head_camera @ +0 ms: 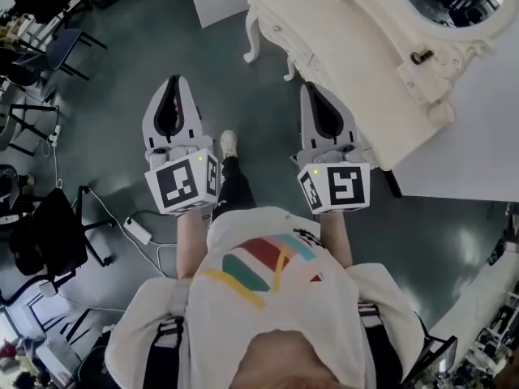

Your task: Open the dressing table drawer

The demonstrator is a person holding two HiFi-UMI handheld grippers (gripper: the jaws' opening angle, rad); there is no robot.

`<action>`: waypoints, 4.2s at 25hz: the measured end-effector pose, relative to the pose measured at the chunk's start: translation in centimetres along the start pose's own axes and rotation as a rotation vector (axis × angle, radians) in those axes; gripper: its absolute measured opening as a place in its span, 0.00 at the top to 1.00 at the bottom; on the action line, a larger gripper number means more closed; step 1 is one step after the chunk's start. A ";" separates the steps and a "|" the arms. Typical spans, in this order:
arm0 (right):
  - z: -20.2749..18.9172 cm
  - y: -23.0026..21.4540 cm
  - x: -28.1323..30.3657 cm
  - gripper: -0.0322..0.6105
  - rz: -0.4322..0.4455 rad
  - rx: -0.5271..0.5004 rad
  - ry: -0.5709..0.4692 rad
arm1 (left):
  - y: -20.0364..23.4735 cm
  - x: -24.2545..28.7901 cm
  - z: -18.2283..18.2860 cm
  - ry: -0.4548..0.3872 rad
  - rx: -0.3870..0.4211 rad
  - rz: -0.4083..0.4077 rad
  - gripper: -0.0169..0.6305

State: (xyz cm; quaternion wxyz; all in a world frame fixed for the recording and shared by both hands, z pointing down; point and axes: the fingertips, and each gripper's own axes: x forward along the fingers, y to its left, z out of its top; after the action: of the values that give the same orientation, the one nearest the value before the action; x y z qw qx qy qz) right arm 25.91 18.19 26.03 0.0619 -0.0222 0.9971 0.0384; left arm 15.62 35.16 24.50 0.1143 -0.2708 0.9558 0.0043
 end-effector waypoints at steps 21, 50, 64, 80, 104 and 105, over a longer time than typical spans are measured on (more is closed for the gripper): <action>-3.8 -7.9 35.2 0.95 -0.173 -0.053 0.077 | 5.6 36.5 -7.2 -0.004 0.009 -0.279 0.95; -5.9 -16.2 36.1 0.95 -0.276 -0.016 0.131 | -6.0 41.5 -10.0 0.108 -0.030 -0.500 0.95; -3.6 -25.9 25.5 0.95 -0.653 -0.021 0.085 | -21.0 41.2 -5.3 0.001 -0.137 -0.791 0.95; -2.9 -30.9 23.4 0.95 -0.998 -0.067 0.097 | -29.5 45.5 -6.3 0.036 -0.219 -1.075 0.95; -5.7 -33.0 27.4 0.95 -1.098 -0.017 0.140 | -29.8 50.2 -9.9 0.091 -0.193 -1.159 0.95; -6.0 -33.2 27.5 0.95 -1.099 -0.013 0.146 | -29.9 50.4 -10.2 0.096 -0.190 -1.158 0.95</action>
State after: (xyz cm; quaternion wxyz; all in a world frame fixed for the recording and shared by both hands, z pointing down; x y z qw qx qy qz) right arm -0.47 -16.41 26.10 0.0033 -0.5421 0.8403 0.0050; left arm -12.76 -17.14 24.89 0.0301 -0.7576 0.6518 0.0144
